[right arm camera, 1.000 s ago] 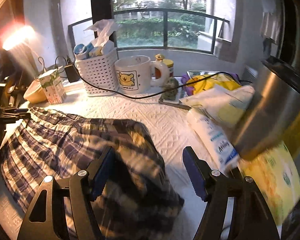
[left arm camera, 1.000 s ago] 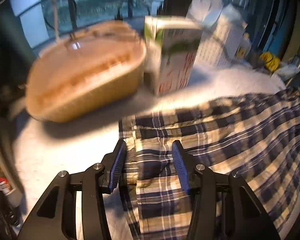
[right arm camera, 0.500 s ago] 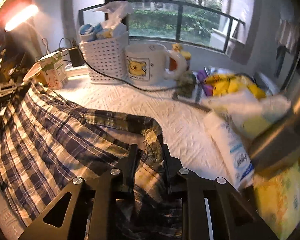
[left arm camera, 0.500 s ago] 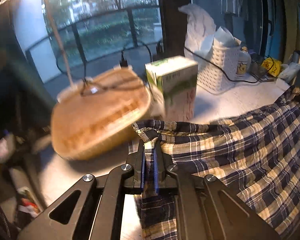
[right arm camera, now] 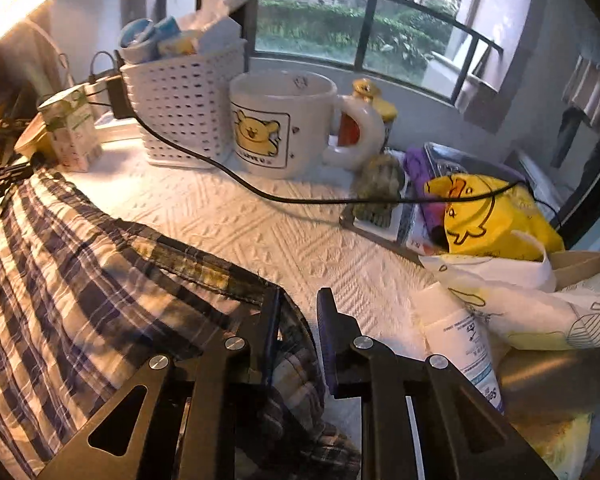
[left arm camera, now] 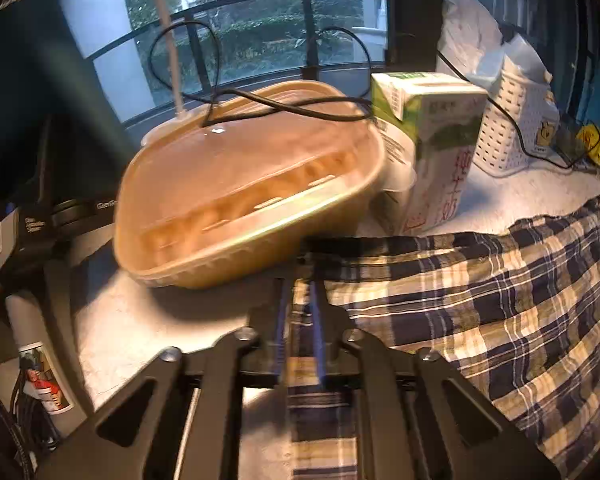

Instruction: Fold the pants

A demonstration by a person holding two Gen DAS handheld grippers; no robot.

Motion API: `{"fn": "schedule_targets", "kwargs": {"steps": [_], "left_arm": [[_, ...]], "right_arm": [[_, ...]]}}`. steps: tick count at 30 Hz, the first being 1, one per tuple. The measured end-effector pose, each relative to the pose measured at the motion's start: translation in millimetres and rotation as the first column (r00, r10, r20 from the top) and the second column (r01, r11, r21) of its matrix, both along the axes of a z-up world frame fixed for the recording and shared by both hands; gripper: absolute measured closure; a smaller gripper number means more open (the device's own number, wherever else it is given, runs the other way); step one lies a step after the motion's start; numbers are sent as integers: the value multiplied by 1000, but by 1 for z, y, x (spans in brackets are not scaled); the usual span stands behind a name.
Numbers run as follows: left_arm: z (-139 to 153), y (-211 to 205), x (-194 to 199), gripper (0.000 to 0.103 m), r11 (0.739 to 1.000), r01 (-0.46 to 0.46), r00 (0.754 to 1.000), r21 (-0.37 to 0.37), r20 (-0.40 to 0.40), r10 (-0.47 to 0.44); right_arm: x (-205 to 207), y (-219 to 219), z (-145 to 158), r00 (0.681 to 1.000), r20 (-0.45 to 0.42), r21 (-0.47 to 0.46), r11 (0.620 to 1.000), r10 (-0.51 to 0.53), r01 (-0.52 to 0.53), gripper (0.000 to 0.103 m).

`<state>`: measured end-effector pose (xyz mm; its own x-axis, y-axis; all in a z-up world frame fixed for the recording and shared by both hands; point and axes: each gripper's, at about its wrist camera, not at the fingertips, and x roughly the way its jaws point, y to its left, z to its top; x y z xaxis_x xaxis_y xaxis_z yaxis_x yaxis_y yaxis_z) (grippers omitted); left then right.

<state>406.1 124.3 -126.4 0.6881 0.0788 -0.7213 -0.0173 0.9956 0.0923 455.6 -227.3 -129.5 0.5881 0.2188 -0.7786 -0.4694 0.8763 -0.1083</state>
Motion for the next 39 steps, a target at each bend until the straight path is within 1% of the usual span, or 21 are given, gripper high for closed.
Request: {"fn": "schedule_targets", "kwargs": {"steps": [1,2,4,6,7,8,11,12,13,14,18,19,20,22,23,26,27,29,34,37,39], "left_arm": [[4,1,-2,68,1000,-2,1000,0,2,2],[11,4,-8,59,1000,-5,1000,2,10,4],[28,3,-22,59,1000,8,999,4,37,-8],[42,-8,-40,58,999,43,997,2,62,-43],[47,-15,-48,57,997,71,995,-7,67,-71],[50,-29,-58,56,992,122,991,-24,63,-120],[43,-63,-76,56,968,245,970,-46,18,-244],[38,-75,-83,56,960,274,962,-51,1,-275],[33,-85,-89,56,953,296,955,-56,-12,-297],[26,-95,-95,56,946,318,947,-69,-26,-320],[-1,-117,-104,55,941,332,937,-59,-92,-336],[-12,-117,-103,53,946,324,938,-30,-121,-325],[-16,-109,-103,41,946,322,942,-42,-88,-324],[-19,-95,-99,27,963,264,960,-48,-85,-267],[-19,-87,-96,27,974,220,970,-48,-94,-224],[-12,-74,-97,30,992,122,990,19,-79,-120],[-9,-70,-100,30,993,114,991,4,-69,-113],[9,-67,-115,30,987,141,989,-81,-23,-143],[30,-115,-150,29,949,290,957,-119,59,-285],[21,-148,-160,29,924,362,932,-124,32,-360],[10,-155,-157,29,926,357,932,-122,-13,-362]], "right_arm": [[-1,-1,3,1000,2,3,1000,-4,4,84],[-5,-3,8,1000,13,7,1000,-10,10,83],[-17,-8,26,998,59,20,1000,-24,23,77],[-33,-8,41,994,102,31,999,-26,23,54],[-43,-7,50,992,126,42,999,-20,15,32],[-49,-4,55,990,140,50,999,-9,2,20],[-71,14,65,983,174,49,997,57,-67,21],[-79,24,64,981,171,38,995,88,-96,26],[-84,34,60,979,160,16,992,124,-128,48],[-89,47,51,978,140,-28,988,157,-154,57],[-91,79,6,977,53,-159,968,205,-194,57],[-87,84,-6,979,40,-205,961,199,-187,57],[-84,85,-15,981,26,-233,955,193,-182,57],[-75,81,-17,986,31,-204,967,164,-155,57],[-69,78,-15,991,19,-197,972,134,-127,57],[-65,71,-6,993,103,-253,967,51,-24,57],[-66,67,0,991,131,-258,966,24,11,57],[-72,59,11,987,158,-233,971,-9,46,54],[-112,48,34,995,100,5,999,32,-33,54],[-145,67,20,993,37,55,992,111,-113,54],[-162,78,6,990,5,54,989,141,-141,54]]}}
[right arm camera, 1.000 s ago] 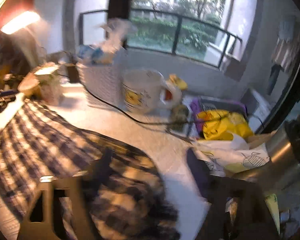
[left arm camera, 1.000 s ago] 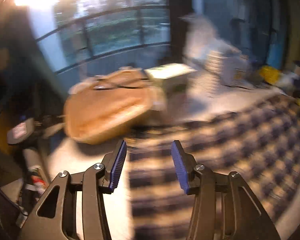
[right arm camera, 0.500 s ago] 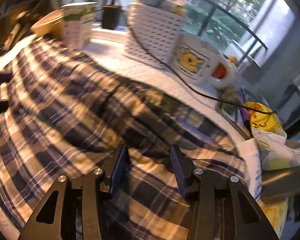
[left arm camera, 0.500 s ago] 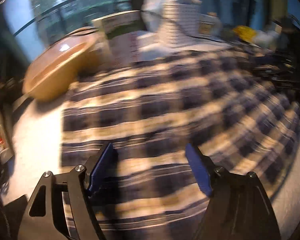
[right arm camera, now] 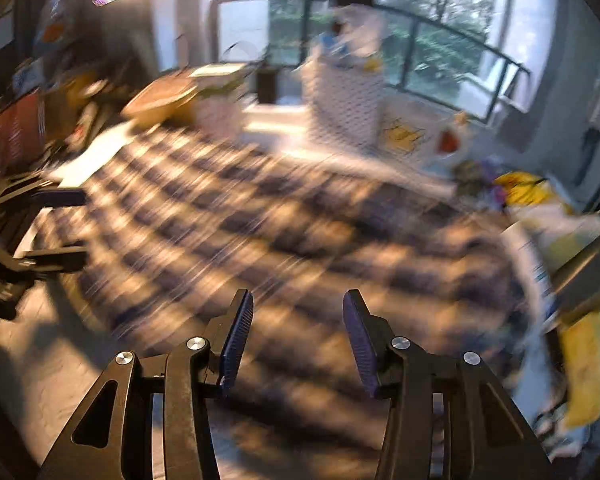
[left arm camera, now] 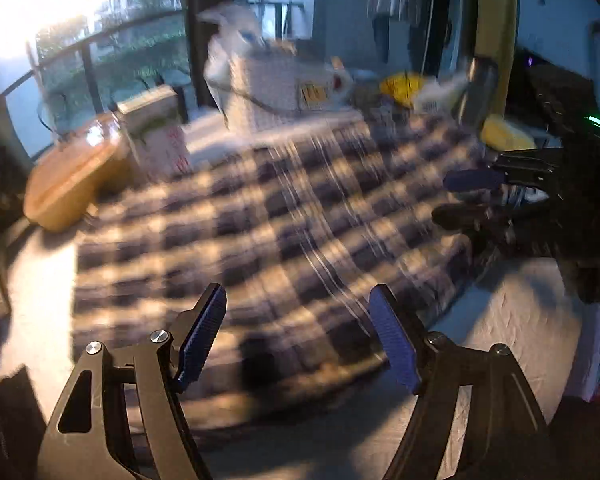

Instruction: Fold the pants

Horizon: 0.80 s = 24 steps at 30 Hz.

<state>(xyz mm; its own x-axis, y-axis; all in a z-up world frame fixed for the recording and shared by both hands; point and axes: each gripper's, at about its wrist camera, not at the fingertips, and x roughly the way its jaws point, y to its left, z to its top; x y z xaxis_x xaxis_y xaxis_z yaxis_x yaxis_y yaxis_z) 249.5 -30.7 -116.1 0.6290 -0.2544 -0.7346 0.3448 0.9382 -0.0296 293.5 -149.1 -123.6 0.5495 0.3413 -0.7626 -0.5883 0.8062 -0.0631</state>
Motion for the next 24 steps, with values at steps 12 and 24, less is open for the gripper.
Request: {"fn": "schedule_targets", "kwargs": {"steps": [12,24], "left_arm": [[-33,13,-8,27,998,-58,995,21,-75,59],[-23,58,-28,27,981,-192,975,-16,-117,189]], "right_arm": [[-38,-42,-36,996,-67,24,998,-52,54,53],[-71,-96,-33,988,-66,-14,991,-137,136,53]]}}
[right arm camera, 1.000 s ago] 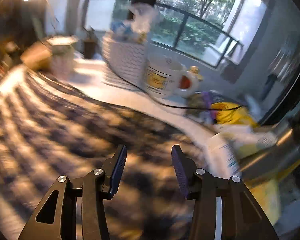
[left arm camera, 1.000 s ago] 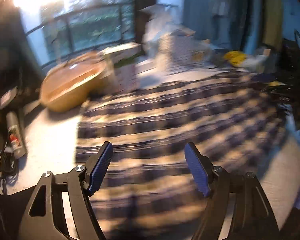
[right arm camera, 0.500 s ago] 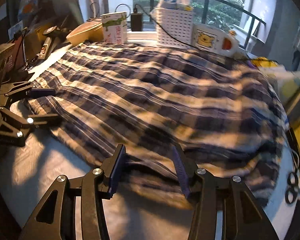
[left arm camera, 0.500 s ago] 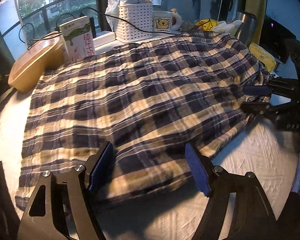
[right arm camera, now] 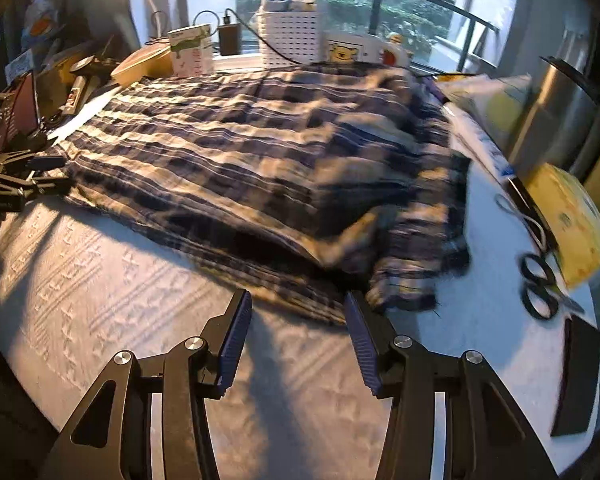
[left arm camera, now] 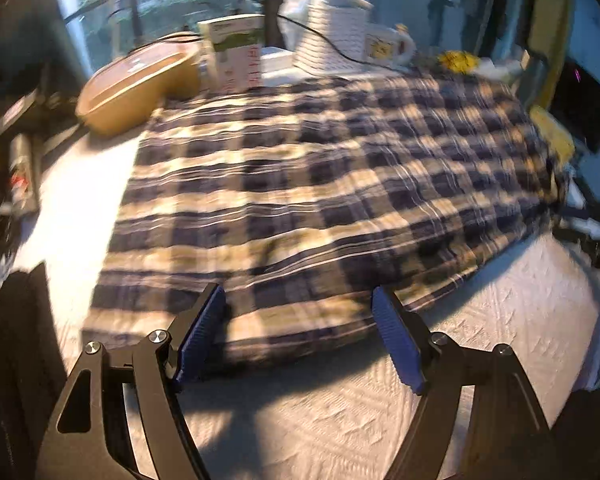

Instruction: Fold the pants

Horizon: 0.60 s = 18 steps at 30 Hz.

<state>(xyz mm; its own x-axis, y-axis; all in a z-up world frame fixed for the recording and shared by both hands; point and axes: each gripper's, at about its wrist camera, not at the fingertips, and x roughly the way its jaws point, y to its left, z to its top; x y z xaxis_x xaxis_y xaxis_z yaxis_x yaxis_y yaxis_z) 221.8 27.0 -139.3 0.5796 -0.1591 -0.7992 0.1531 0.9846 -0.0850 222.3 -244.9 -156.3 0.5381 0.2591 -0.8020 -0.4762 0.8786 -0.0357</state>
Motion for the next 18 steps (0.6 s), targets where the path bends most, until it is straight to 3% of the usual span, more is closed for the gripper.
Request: {"fn": "schedule_targets", "kwargs": {"steps": [2,6,10,13,14,18], "left_arm": [[8,12,-3,27,998,-42,999,-47,6,42],[20,24,-5,27,995,-89,994,-47,55,92],[24,19,4,27,996,-82,994,-34,66,85],[24,8,14,27,998,-51,995,-23,89,53],[23,7,18,27,998,-49,995,-28,86,51],[14,8,36,27,993,-69,997,-98,40,73]], "right_arm": [[-2,-4,1,1000,-17,1,1000,-14,14,53],[-5,-15,6,996,-34,-29,996,-84,83,52],[-4,-27,41,990,73,64,991,-120,116,52],[21,-23,55,979,187,105,992,-83,64,56],[35,-21,54,976,204,115,992,-69,46,68],[84,-8,45,980,185,107,993,-71,51,71]]}}
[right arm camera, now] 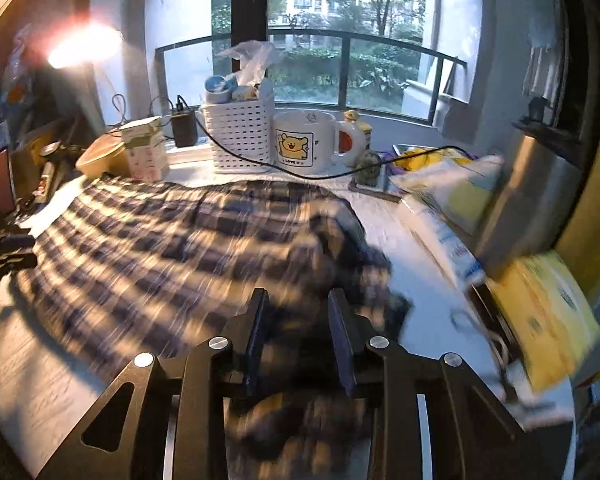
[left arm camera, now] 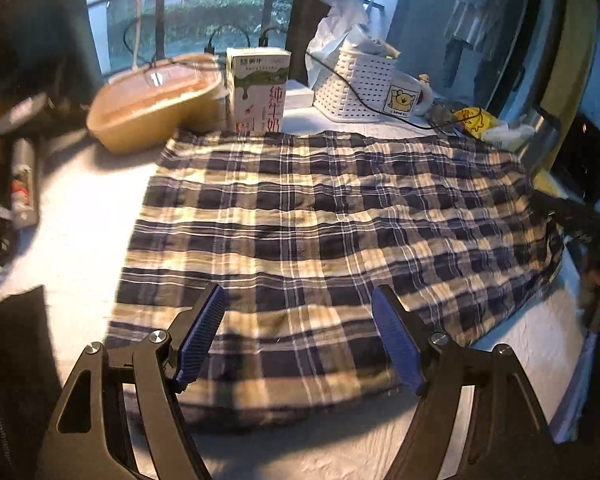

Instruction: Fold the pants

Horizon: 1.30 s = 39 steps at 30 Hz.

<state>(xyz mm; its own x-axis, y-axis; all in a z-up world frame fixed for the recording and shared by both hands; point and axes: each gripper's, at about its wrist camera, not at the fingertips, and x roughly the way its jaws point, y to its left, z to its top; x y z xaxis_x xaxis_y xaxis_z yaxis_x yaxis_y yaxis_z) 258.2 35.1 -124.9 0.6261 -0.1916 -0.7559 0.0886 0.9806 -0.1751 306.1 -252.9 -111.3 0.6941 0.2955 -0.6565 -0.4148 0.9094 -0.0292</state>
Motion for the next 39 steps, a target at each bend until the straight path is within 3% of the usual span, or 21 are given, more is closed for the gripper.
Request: {"fn": "schedule_targets", "kwargs": {"steps": [4,5,13,15,17,19,22,28,31,39], "left_arm": [[-19,9,10,27,999,-37,997,33,-62,39],[-23,13,10,28,999,-41,997,35,-67,44],[-11,37,1,28,994,-67,997,82,-31,70],[-2,45,-6,28,993,-78,997,87,1,79],[5,54,-12,27,992,-88,996,93,21,86],[11,59,-19,28,992,-92,995,91,35,90],[14,61,-25,27,992,-91,995,90,49,87],[19,67,-38,28,992,-88,994,89,75,82],[17,75,-44,28,990,-108,992,87,76,101],[6,101,-53,28,978,-199,980,65,43,196]], "right_arm": [[28,15,-35,998,-29,-269,962,-58,48,71],[30,12,-41,998,-29,-280,959,-50,40,72],[11,-17,-20,990,-31,-182,975,-135,127,69],[-5,-33,-10,981,-18,-139,972,-195,191,59],[-23,-50,-2,969,-31,-63,968,-246,243,31],[-42,-61,2,965,-64,14,967,-254,256,29],[-68,-65,0,955,-107,55,957,-278,285,29],[-99,-40,-31,933,-259,168,940,-250,299,29],[-101,-28,-38,918,-270,173,924,-289,342,29],[-67,-22,-38,912,-317,282,892,-260,353,29]]}}
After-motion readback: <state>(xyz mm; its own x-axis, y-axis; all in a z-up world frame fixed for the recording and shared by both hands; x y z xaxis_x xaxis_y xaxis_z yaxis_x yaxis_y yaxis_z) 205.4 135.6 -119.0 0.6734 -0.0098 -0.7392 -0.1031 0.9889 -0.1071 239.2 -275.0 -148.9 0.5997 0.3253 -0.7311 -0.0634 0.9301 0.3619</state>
